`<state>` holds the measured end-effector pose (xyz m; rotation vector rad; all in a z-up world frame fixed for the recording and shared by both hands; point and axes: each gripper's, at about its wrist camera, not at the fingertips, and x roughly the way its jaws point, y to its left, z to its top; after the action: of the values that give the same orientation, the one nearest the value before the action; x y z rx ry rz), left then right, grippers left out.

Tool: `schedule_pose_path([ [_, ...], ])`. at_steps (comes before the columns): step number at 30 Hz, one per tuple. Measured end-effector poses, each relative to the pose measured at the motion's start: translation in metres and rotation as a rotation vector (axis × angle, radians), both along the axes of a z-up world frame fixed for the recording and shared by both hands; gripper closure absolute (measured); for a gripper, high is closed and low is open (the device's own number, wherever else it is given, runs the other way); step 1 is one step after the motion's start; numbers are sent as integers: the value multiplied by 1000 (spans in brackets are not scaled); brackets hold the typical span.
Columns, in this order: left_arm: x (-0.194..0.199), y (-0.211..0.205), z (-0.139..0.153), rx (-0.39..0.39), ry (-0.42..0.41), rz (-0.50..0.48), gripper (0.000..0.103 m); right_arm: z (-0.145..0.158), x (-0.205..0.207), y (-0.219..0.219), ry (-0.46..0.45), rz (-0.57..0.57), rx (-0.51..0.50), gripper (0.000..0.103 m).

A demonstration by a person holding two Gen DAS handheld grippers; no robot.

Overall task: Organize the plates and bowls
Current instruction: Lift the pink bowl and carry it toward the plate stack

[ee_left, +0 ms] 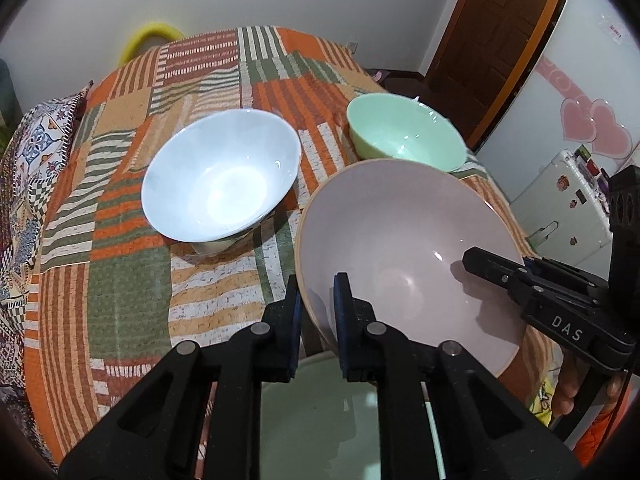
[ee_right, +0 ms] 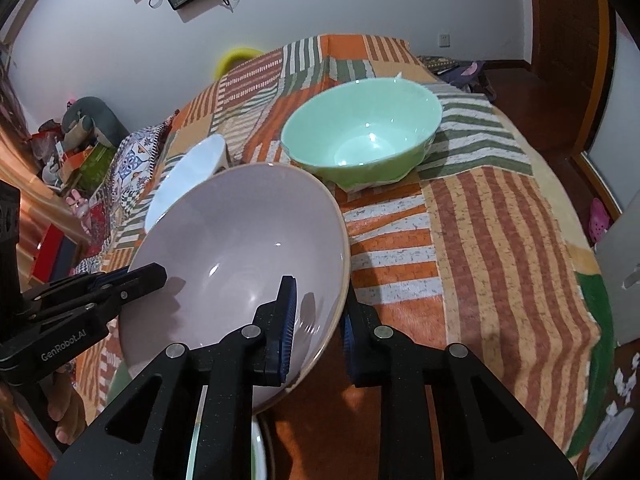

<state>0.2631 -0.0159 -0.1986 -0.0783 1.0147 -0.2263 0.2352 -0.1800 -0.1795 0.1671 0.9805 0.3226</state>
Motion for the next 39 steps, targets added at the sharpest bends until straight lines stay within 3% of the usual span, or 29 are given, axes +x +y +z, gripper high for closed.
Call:
schedule_pose_path([
  [17,-61,24,50,-12,-83,49,89,39,-34,25,-91,54,-7,84],
  [25,-98,46,67,29,-128,102,89,50,-46,48,-124,108,2,84],
  [39,-150,101,74,21,-140,223,89,50,-69,100,-133,227,6,84],
])
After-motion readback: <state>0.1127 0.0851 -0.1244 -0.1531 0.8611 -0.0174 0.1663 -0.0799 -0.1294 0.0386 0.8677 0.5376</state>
